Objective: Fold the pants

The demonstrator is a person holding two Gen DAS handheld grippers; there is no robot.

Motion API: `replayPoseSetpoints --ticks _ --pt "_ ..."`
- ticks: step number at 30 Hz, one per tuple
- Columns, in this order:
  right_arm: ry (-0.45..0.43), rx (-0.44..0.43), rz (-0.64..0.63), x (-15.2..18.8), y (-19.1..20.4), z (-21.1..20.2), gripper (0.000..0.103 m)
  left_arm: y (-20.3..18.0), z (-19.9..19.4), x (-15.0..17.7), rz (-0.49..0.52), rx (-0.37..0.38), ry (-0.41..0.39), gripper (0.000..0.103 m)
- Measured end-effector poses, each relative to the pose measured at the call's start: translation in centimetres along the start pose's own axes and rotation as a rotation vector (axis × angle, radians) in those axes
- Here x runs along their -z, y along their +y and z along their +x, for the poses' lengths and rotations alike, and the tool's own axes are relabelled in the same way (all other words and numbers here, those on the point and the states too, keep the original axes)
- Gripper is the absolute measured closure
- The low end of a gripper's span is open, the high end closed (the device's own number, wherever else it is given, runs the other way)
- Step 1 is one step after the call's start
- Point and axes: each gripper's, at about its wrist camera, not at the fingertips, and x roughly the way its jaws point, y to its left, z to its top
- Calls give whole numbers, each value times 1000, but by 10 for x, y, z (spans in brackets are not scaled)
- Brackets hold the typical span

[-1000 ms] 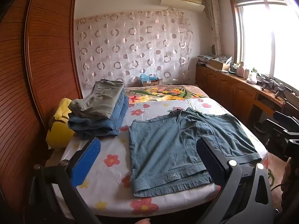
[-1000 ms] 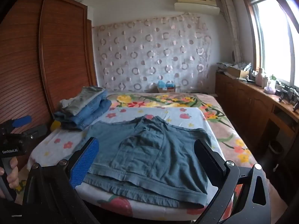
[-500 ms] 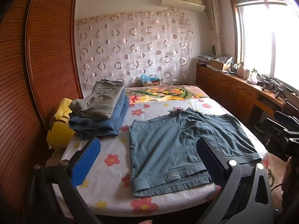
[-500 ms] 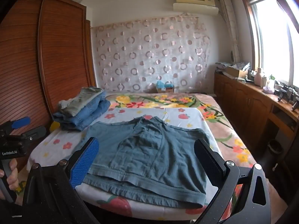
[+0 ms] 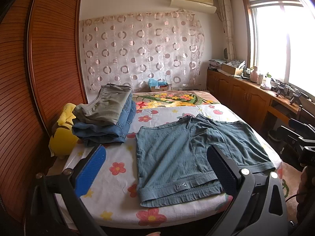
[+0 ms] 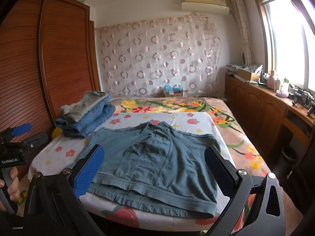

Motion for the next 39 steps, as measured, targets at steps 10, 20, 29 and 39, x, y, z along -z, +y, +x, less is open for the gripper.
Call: replayPoseSetpoints --ticks 10,20,29,39 --pt "2 2 3 0 0 0 0 2 -5 1 0 -1 -6 0" --pt "4 0 5 0 1 0 0 2 -6 1 -2 0 -8 0" --pt "5 1 6 -1 1 -1 0 2 -6 1 -3 -1 -10 0" --pt "5 2 5 -1 1 -1 0 2 -7 2 -3 -1 -12 0"
